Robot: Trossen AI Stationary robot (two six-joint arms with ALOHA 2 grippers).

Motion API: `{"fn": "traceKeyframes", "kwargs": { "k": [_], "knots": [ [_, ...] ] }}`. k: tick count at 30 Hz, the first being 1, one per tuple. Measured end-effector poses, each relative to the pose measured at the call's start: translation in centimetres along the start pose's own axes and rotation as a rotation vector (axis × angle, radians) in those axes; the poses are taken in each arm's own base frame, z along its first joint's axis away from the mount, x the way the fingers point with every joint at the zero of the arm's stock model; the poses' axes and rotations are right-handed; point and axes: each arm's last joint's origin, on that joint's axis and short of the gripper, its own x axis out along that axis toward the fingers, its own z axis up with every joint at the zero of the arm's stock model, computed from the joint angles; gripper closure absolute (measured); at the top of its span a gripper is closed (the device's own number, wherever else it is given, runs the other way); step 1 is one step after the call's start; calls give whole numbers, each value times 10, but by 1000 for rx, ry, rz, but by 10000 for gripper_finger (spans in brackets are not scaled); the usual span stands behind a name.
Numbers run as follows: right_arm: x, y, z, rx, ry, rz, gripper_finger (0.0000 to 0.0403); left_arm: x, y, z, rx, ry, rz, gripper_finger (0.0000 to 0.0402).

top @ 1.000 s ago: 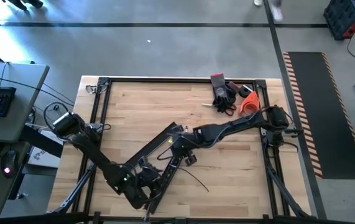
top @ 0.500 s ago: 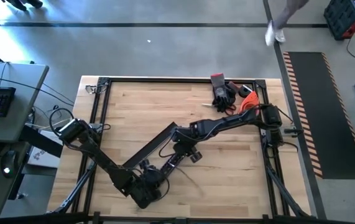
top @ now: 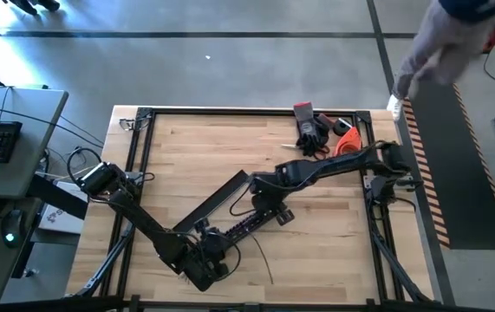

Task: Ziptie cables
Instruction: Close the black cable duct with the black cable duct cover

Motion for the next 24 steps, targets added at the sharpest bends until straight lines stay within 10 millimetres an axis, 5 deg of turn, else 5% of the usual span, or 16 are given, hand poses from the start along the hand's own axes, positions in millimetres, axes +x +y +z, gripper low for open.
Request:
{"fn": "traceKeyframes", "kwargs": {
  "k": [5,12,18,24],
  "knots": [
    [-25,14,-8,-38,-238,90,248,-21,9,2,-108,64,126,294],
    [-26,52,-62,19,-561,-31,272,-51,34,-23,-276,58,297,269],
    [-24,82,-94,82,-784,-18,277,-46,55,-47,-384,133,367,217],
    [-15,100,-106,116,-793,-46,277,-35,80,-60,-469,230,377,151]
  ]
}}
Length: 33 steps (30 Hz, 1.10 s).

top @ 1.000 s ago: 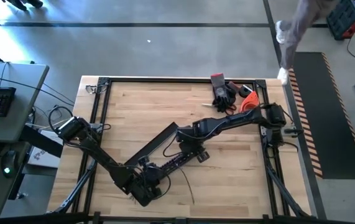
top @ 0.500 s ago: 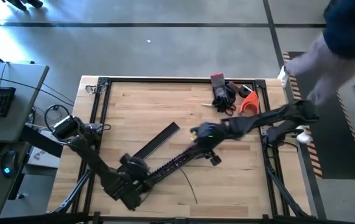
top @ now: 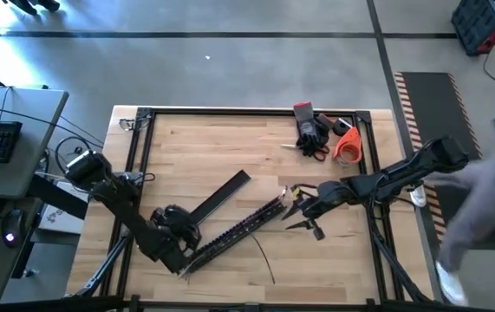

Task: Ziptie cables
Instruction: Close the black cable duct with the black cable duct cover

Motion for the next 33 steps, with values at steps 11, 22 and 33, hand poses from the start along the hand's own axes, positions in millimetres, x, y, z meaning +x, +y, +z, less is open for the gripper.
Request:
{"fn": "traceKeyframes", "kwargs": {
  "k": [11,22,33],
  "knots": [
    [3,12,0,-26,-12,8,277,50,30,-2,-92,138,-119,228],
    [3,11,1,-11,-20,-6,277,54,27,4,-39,201,-100,393],
    [19,1,2,-38,-17,-169,276,24,-1,41,230,94,-80,401]
  ]
}}
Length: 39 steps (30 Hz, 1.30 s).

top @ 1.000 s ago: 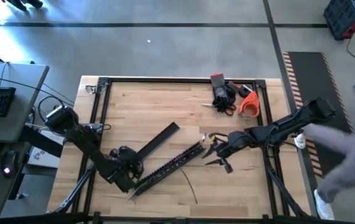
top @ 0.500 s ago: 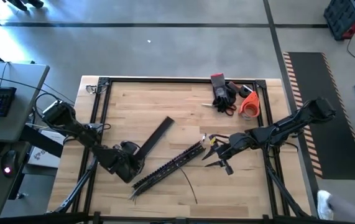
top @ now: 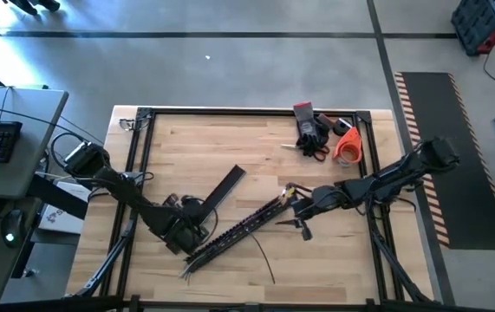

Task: Ziptie cables
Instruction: Close the black cable duct with the black cable duct cover

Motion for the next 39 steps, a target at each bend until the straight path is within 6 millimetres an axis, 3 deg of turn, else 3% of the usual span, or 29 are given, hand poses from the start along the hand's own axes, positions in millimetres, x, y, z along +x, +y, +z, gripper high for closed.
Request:
{"fn": "traceKeyframes", "kwargs": {
  "k": [4,10,19,22,25,31,39],
  "knots": [
    [20,-13,11,3,10,-28,276,-9,-7,10,61,-108,-14,401],
    [51,-32,24,-28,169,-10,267,-5,-3,8,8,-99,2,393],
    [84,-37,40,-57,328,43,179,27,18,-16,-140,35,18,273],
    [87,-36,39,-57,339,51,163,36,24,-23,-186,53,-7,257],
    [87,-36,39,-55,344,64,160,44,27,-27,-205,51,-48,282],
    [88,-33,39,-58,339,73,160,46,28,-26,-216,57,-83,391],
    [90,-34,37,-103,340,77,160,29,16,-11,-104,77,-65,401]
  ]
}}
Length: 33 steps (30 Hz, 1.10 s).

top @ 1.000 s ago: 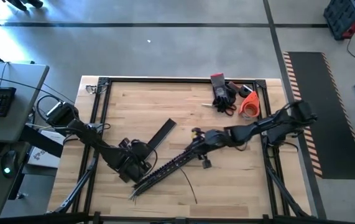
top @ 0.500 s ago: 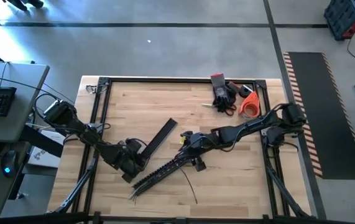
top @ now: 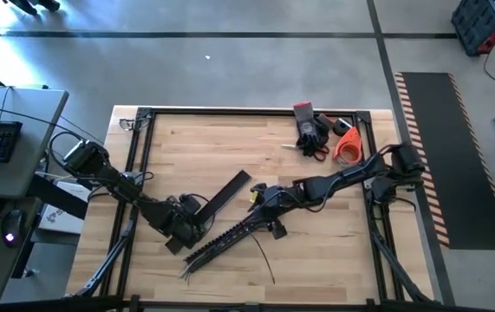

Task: Ziptie cables
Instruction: Close the black cable duct with the black cable duct cover

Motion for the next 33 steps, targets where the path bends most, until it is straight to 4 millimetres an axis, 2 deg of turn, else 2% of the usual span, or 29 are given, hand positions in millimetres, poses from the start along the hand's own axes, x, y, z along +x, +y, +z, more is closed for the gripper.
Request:
{"fn": "traceKeyframes", "kwargs": {
  "k": [8,11,14,17,23,29,33],
  "knots": [
    [19,-20,-12,-57,-6,-74,160,-13,-14,14,77,-84,-22,401],
    [23,-38,-15,-33,16,-92,160,-14,-14,16,90,-101,-17,401],
    [28,-56,-8,-58,45,-63,169,-14,-15,18,93,-112,-18,401],
    [40,-71,-2,-118,108,-24,193,-14,-15,18,91,-116,-16,401],
    [84,-91,3,-213,213,32,242,-15,-15,18,84,-121,-18,401],
    [113,-113,3,-184,346,43,280,-26,-24,17,135,-177,-39,401],
    [122,-120,0,-139,427,114,348,-36,-32,19,191,-237,-59,397]
  ]
}}
